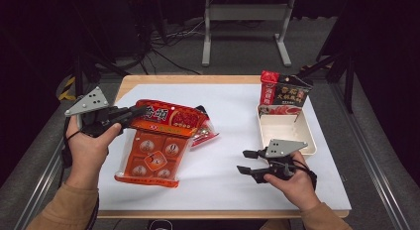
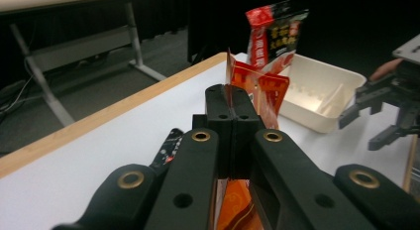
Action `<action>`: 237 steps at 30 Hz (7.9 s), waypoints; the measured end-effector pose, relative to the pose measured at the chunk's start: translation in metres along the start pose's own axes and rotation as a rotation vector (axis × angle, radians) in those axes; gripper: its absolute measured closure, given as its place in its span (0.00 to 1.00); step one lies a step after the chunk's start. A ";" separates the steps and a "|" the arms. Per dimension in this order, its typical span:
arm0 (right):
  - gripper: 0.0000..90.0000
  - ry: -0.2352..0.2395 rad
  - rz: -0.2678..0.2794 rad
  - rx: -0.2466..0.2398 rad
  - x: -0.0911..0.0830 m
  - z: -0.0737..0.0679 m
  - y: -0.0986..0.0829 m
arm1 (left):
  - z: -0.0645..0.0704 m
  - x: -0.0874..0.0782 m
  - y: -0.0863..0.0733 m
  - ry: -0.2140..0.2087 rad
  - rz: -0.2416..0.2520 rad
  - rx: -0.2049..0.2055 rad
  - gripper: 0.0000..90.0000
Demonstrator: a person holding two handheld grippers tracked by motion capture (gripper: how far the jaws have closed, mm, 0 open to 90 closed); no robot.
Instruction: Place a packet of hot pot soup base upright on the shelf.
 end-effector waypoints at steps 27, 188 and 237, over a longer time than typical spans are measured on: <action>0.31 0.036 0.094 0.000 0.006 -0.002 0.028 | 0.079 0.024 0.046 -0.202 0.078 0.146 1.00; 0.78 -0.318 0.205 0.055 -0.112 0.132 0.102 | -0.022 0.067 -0.108 0.046 -0.091 -0.089 0.22; 0.78 -0.394 0.184 0.098 -0.107 0.162 0.036 | -0.029 0.061 -0.113 0.024 -0.059 -0.167 0.22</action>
Point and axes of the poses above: each handheld gripper's, and its own axes: x roughly forward along the jaws, y roughly out of its top, z roughly to its right, the point moved 8 cm from there along x, roughly forward along the jaws, and after that the axes turned 3 degrees about z, right-handed, at the moved point
